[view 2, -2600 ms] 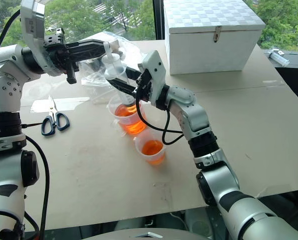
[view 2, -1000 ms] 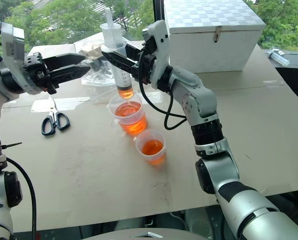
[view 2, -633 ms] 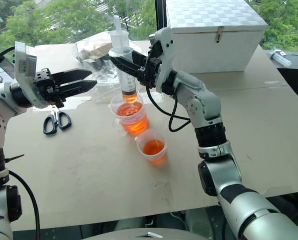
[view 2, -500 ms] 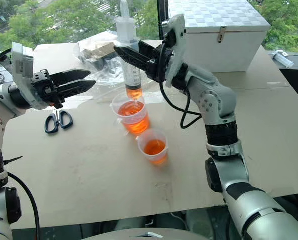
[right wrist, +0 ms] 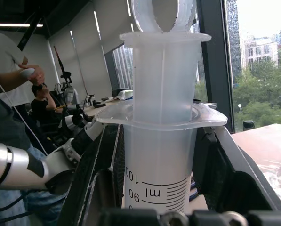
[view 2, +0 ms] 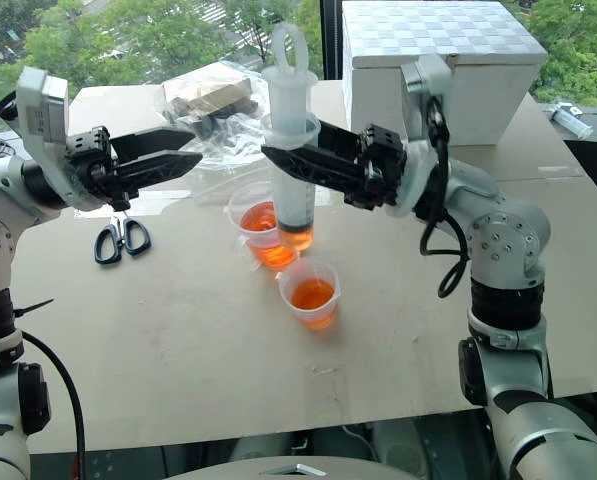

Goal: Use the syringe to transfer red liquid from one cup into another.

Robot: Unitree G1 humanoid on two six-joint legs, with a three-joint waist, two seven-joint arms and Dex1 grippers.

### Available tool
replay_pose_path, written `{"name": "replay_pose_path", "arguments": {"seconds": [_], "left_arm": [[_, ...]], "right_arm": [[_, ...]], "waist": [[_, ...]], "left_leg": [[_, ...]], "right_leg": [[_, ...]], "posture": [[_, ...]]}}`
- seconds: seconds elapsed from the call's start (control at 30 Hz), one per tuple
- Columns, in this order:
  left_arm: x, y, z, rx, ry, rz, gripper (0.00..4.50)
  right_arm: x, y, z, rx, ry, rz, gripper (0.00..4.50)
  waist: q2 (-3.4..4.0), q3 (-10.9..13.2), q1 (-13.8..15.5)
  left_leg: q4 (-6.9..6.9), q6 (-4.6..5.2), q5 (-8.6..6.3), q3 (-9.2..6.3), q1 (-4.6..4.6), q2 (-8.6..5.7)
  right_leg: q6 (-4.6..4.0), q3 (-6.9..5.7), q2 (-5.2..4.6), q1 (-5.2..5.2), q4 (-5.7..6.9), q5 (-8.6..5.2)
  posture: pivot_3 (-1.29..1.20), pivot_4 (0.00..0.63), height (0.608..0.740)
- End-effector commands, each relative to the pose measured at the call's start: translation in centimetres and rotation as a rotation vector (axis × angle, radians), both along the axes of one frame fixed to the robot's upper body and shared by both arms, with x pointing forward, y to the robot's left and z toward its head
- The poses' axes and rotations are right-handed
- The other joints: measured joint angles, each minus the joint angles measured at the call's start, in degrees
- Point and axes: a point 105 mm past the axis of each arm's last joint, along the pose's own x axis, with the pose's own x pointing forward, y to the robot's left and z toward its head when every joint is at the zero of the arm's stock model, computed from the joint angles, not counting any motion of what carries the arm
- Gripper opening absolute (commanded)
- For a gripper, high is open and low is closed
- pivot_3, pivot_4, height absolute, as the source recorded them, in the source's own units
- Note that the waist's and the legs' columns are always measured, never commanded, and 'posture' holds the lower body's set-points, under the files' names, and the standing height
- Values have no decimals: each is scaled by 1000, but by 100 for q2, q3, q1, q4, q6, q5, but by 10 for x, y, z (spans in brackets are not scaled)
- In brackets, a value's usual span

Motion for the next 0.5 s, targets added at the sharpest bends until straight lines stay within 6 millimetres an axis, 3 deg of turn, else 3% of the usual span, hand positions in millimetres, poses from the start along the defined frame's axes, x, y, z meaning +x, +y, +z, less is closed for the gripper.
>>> {"name": "replay_pose_path", "arguments": {"seconds": [0.03,0.33,0.5], "left_arm": [[-12,-15,13,-4,-28,-112,2220],[-34,-60,31,31,-37,-444,2220],[-38,-75,41,32,-60,-552,2220]], "right_arm": [[-16,-5,7,22,-70,33,1502],[-15,4,-26,-59,-155,-20,1502],[-14,8,-36,-70,-165,-28,1502]], "waist": [[0,0,-19],[0,0,3],[0,0,-5]], "left_leg": [[0,0,0,1,0,0],[-1,0,0,5,-3,2],[0,-1,1,2,-2,3]], "right_leg": [[0,2,2,1,-12,0],[0,5,8,3,-25,0],[0,3,12,3,-24,0]], "posture": [[0,150,740],[0,150,740],[0,150,740]]}}
